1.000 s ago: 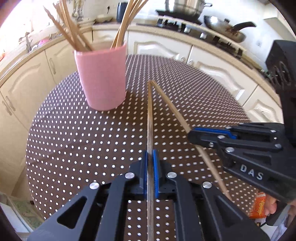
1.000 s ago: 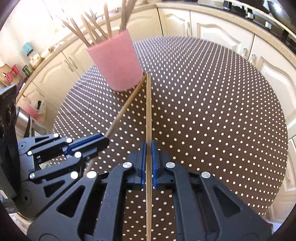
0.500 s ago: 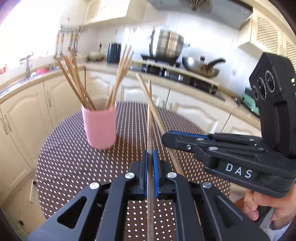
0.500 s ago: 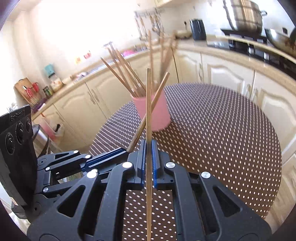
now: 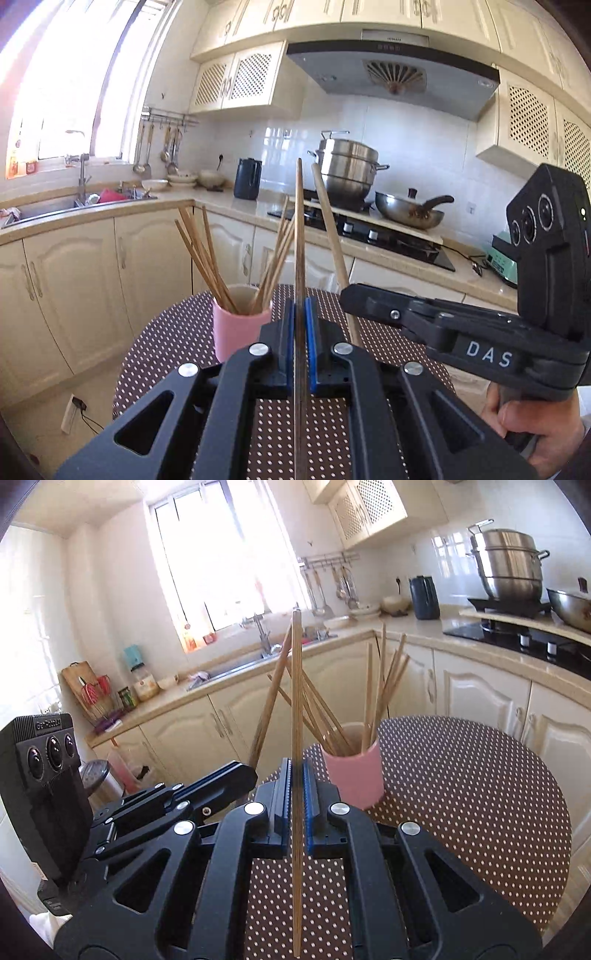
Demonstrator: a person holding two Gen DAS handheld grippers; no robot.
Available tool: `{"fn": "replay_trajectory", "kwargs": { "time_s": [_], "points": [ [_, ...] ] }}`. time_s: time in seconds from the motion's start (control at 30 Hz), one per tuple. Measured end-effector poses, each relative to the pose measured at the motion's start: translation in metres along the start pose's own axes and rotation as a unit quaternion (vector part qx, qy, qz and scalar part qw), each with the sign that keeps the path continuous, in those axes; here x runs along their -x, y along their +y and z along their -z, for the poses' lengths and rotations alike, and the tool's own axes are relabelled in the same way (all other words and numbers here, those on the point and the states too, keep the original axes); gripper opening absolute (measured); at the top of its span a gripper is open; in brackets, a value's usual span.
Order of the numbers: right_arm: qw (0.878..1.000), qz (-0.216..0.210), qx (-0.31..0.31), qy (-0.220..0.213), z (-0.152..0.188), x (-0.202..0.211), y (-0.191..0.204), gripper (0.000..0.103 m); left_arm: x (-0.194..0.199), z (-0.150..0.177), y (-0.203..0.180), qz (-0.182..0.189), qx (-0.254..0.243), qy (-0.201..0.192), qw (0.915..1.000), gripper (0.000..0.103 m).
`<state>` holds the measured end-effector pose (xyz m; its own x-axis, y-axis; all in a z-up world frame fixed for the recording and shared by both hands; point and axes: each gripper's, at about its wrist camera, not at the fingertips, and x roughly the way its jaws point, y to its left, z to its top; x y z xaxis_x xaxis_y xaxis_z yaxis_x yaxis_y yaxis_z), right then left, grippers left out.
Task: Organize utensils
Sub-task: 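Lift both chopsticks upright and lower them into the pink cup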
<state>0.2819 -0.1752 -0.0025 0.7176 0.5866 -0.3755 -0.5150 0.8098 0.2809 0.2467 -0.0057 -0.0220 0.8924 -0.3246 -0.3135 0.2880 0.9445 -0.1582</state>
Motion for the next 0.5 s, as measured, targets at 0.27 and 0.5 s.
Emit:
{"fn": "replay_trajectory", "kwargs": {
  "time_s": [0.27, 0.5],
  "points": [
    [0.999, -0.002, 0.012, -0.046, -0.023, -0.015, 0.006, 0.007, -0.015, -0.029, 0.026, -0.024, 0.017, -0.048, 0.9984, 0.006],
    [0.997, 0.003, 0.013, -0.077, -0.039, -0.034, 0.001, 0.007, -0.042, -0.046, 0.046, -0.033, 0.034, -0.076, 0.9960, 0.006]
  ]
}}
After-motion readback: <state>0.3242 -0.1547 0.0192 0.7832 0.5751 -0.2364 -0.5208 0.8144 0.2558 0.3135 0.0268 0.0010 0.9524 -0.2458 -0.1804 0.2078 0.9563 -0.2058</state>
